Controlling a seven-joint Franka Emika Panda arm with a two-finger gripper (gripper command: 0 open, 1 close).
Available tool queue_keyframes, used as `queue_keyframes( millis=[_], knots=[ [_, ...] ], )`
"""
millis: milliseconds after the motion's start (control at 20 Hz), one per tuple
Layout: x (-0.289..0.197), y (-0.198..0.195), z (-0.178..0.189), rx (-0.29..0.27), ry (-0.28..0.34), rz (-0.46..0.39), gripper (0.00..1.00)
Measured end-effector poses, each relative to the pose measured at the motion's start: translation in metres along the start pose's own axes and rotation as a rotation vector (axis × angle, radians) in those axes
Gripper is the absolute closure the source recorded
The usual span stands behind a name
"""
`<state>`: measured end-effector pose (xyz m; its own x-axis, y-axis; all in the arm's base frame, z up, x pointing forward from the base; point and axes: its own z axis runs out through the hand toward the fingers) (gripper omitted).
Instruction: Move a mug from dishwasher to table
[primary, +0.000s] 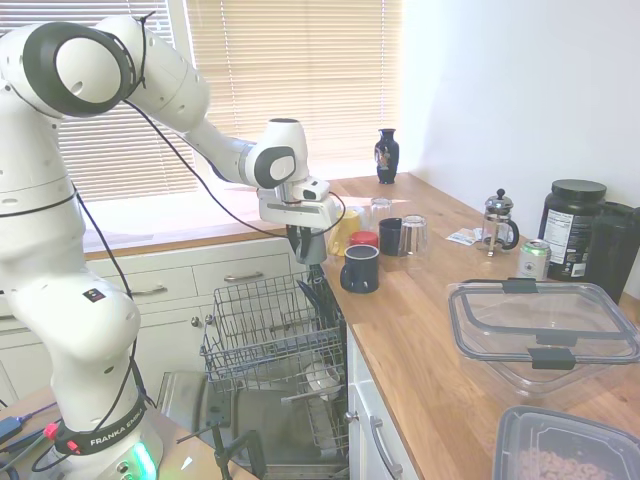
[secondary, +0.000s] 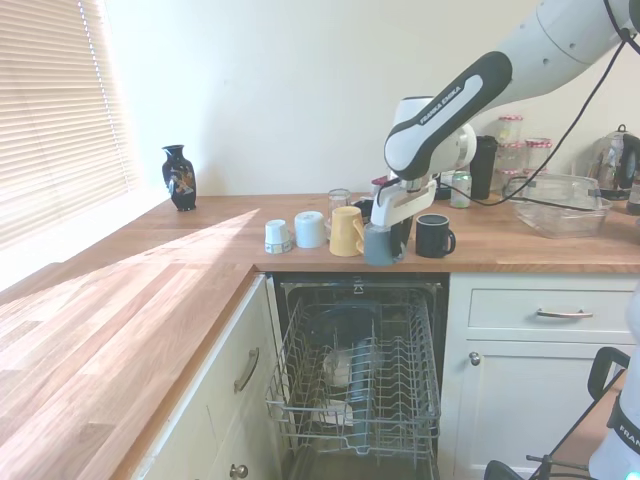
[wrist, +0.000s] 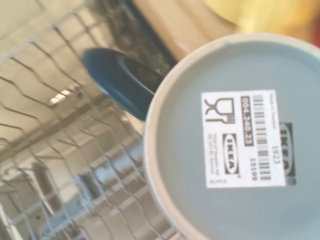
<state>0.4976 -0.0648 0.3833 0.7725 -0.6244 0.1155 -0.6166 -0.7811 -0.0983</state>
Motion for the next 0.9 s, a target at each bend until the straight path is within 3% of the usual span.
queue_keyframes(
  millis=[300,900],
  knots=[
    [0.008,0.08,0.011,0.007,-0.025,0.083,1.0],
    [0.029,0.189,0.018,0.048,-0.035,0.176,1.0]
  ],
)
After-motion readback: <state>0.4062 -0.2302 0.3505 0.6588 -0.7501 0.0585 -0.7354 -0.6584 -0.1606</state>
